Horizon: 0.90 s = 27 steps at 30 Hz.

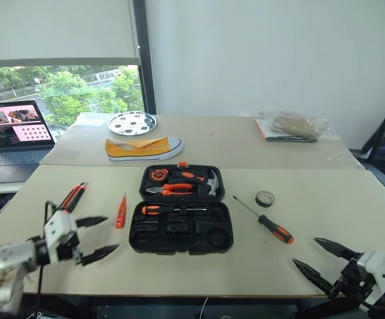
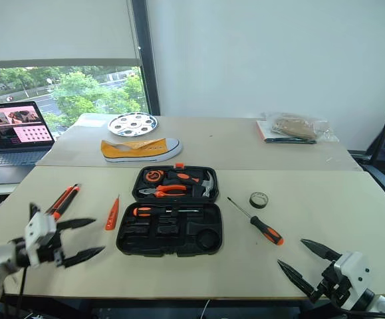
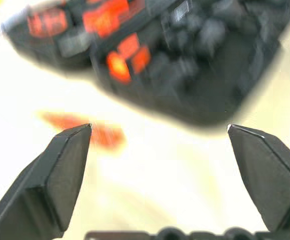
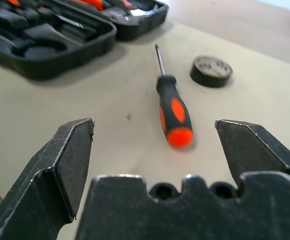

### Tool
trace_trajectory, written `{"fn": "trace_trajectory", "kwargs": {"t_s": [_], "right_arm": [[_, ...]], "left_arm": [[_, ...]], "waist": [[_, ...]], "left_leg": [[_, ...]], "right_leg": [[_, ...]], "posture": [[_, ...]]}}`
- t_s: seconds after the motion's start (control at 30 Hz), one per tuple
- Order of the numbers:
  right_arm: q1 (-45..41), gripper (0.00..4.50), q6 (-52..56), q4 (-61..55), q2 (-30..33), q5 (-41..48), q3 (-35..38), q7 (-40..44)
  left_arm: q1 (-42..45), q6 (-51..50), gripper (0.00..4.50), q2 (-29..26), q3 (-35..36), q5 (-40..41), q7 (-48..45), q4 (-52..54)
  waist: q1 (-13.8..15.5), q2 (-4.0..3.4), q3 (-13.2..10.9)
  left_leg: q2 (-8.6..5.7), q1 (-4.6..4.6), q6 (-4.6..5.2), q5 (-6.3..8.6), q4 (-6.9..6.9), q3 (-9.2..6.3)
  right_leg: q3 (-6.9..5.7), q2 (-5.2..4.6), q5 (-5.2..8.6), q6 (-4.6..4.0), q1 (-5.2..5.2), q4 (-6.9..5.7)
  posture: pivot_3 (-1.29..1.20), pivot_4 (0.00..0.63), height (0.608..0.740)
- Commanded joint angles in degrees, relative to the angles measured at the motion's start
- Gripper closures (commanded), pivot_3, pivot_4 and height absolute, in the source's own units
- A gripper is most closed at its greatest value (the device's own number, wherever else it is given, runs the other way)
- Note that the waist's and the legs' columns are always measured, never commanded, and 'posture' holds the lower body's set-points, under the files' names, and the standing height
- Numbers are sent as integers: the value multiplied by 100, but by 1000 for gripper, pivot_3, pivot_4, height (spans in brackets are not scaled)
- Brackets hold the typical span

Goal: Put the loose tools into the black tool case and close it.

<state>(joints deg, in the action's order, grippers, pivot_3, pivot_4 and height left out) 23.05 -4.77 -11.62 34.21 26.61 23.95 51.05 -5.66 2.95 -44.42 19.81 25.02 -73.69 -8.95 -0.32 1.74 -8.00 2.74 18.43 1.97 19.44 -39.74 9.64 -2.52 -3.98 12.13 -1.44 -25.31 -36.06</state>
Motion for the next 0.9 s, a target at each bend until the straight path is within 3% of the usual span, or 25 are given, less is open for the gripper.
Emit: {"fn": "trace_trajectory", "kwargs": {"t_s": [0.03,0.2,0.37,0.5,0.7,0.77,0.9], "right_arm": [[-588,0,538,-206,349,21,-142,-142],[-2039,0,1924,184,1085,-480,-1131,-190],[-2994,0,2903,846,1341,-825,-1914,-89],[-3446,956,3034,1400,1440,-1226,-2357,15],[-3253,3171,2616,1405,1462,-1017,-1875,169],[-3006,3446,2216,1326,1500,-852,-1468,318],[-2775,3462,1549,717,1497,-134,-981,1293]], "left_arm": [[-113,42,44,14,312,318,76,471],[-152,-59,44,134,177,489,145,954],[-26,-163,44,240,-67,503,287,1329],[-7,-238,0,234,-158,518,372,1566],[-98,-348,0,241,-74,626,439,1695],[-123,-408,0,259,-29,689,482,1727],[-183,-564,0,244,44,823,565,1805]], "waist": [[2,-2,-3],[5,-5,-5],[57,-6,-4],[52,-7,-1],[49,-3,1],[103,-6,0],[78,-15,-4]], "left_leg": [[-1,1,0,1,0,1],[-11,-1,6,5,-1,0],[-11,15,1,-2,0,-6],[-15,68,3,-2,-5,-6],[-14,88,2,-2,-11,3],[-13,89,0,-3,-11,1],[-13,86,-1,-3,-12,3]], "right_leg": [[-1,-7,2,-4,-2,-1],[1,-26,6,-33,2,-2],[-29,-10,-23,-41,-5,1],[-48,21,-21,-35,-54,0],[-59,37,-22,-29,-77,5],[-59,38,-21,-28,-77,2],[-52,44,-20,-25,-77,0]], "posture": [[0,150,740],[0,150,740],[0,150,740],[0,150,740],[0,150,740],[0,150,740],[0,150,740]]}}
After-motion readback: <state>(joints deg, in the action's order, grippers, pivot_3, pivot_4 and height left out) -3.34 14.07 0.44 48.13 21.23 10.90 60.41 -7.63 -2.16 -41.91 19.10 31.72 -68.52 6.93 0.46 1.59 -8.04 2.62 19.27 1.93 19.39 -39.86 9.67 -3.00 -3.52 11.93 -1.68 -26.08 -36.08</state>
